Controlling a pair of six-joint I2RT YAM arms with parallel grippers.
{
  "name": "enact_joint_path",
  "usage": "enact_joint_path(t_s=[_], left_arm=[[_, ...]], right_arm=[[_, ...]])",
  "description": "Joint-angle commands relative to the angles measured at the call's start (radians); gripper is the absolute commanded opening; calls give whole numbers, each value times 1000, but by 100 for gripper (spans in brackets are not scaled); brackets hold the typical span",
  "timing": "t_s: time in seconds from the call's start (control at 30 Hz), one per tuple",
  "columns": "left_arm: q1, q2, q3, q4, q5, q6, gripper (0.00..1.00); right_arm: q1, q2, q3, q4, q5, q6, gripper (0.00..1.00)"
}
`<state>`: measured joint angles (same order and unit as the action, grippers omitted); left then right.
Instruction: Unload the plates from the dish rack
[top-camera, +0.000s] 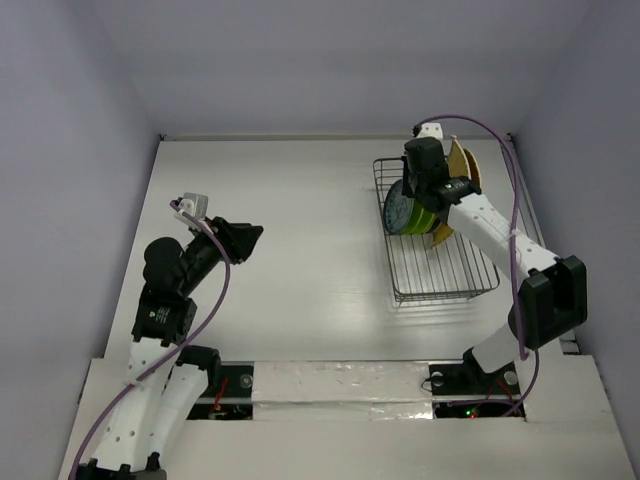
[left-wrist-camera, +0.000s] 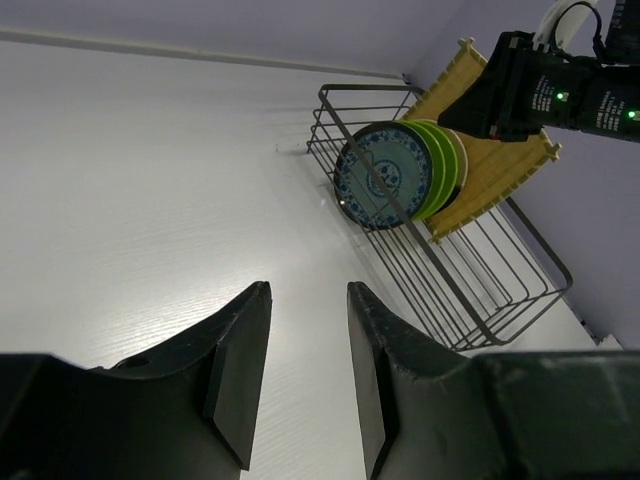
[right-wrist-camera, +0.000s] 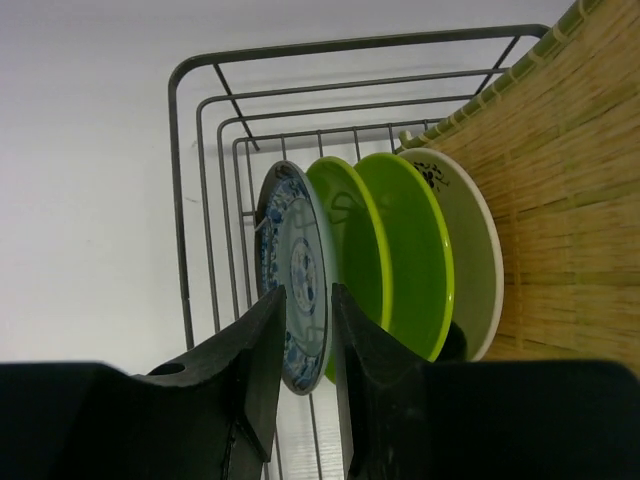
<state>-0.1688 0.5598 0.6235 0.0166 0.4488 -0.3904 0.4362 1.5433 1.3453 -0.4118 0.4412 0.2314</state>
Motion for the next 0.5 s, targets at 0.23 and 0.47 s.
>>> enact_joint_path(t_s=[0.23, 0.47], left_arm=[[-5, -6, 44, 37, 22, 10, 34], [-5, 2, 42, 39, 27, 10, 34]], right_arm=[[-31, 100, 15, 34, 28, -20, 28], [-40, 115, -6, 56, 47, -20, 24]])
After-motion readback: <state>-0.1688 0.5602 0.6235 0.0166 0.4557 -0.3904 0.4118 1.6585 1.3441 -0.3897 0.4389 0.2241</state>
